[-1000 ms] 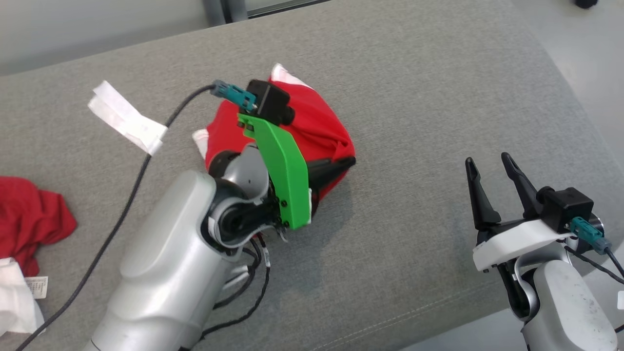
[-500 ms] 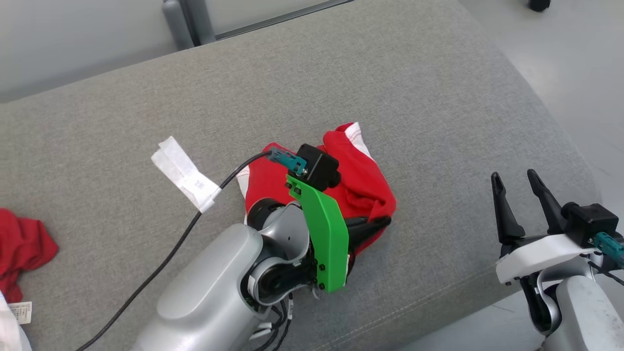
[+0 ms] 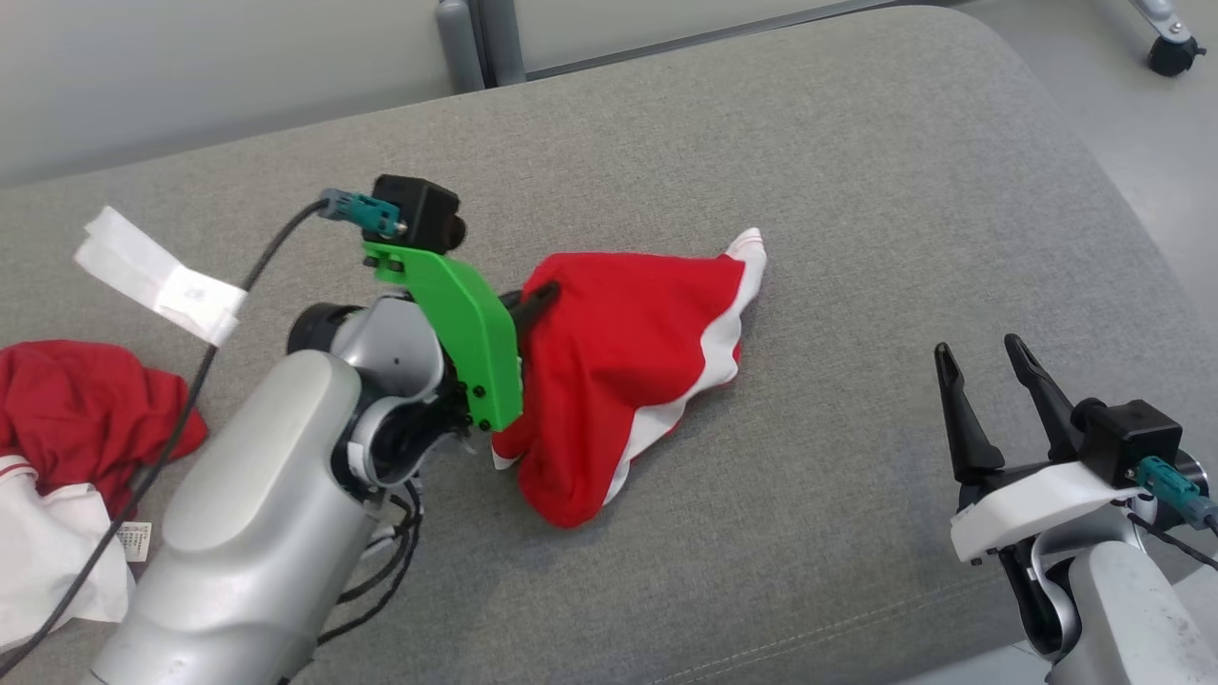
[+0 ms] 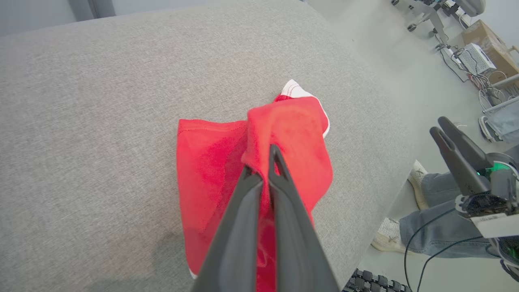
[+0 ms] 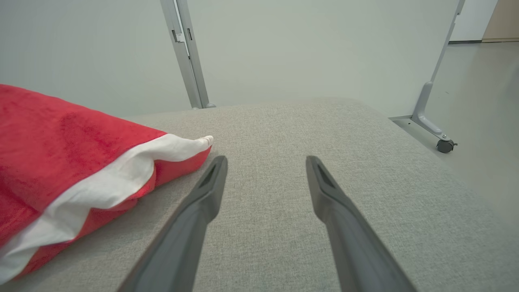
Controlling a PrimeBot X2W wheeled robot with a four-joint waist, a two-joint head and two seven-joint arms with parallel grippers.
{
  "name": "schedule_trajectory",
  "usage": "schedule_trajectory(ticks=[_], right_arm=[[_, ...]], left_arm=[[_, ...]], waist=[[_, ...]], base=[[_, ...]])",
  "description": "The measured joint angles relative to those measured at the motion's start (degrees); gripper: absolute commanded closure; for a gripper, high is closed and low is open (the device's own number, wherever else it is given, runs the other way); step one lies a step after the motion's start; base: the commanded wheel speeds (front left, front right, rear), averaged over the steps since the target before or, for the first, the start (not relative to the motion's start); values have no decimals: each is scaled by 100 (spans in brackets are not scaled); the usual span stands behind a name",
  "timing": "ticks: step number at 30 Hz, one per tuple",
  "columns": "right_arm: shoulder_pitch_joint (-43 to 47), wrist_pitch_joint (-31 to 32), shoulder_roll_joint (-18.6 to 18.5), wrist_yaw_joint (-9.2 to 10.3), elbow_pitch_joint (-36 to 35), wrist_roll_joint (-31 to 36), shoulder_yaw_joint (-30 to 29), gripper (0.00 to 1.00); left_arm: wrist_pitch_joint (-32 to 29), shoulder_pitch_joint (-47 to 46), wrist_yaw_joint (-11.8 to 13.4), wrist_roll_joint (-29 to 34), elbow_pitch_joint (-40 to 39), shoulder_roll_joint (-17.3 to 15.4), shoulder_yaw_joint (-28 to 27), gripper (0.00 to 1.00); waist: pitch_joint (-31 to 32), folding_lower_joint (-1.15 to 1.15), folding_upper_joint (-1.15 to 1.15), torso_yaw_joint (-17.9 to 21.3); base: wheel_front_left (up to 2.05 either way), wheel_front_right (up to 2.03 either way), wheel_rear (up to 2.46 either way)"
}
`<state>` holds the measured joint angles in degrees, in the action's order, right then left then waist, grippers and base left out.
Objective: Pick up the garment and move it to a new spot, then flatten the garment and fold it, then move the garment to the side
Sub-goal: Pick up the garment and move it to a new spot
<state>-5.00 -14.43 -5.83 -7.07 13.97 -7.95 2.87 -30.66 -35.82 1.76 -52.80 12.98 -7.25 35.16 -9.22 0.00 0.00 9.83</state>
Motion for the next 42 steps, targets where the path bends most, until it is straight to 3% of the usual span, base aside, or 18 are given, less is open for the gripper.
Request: schedule_trajectory(ticks=[6,7,8,19,26,30,36,42], right_arm=[[3,0,-7,0,1,0,154,0],[3,0,-10,0,2,0,155,0],[3,0,-13,0,2,0,155,0],[138,1,-35,0,10,-1,0,0],[220,0,-62,0,13,-2,-40,0],[249,0,-70,0,-7,-2,-46,0],[435,1,-112,0,-59,-2,-88,0],[461,1,-157,0,-125,-1,-120,0]], left_arm=[[12,-188,23,283,480,-553,-141,100],[49,-188,24,332,545,-599,-143,20],[90,-188,24,381,591,-627,-146,0],[374,-169,-7,634,916,-532,99,0],[726,-174,148,1326,1148,-703,319,0],[1189,-174,325,1480,1158,-688,137,0],[2060,16,435,1466,776,-318,-264,0],[2628,915,490,1349,479,-22,-447,0]], waist=[[14,0,0,-155],[13,0,0,-154],[12,0,0,-151],[25,0,0,-178],[56,0,0,-349],[89,0,0,-457],[135,0,0,-631],[204,0,0,-798]], base=[[0,0,0],[0,0,0],[0,0,0],[0,0,0],[0,0,0],[0,0,0],[0,0,0],[0,0,0]])
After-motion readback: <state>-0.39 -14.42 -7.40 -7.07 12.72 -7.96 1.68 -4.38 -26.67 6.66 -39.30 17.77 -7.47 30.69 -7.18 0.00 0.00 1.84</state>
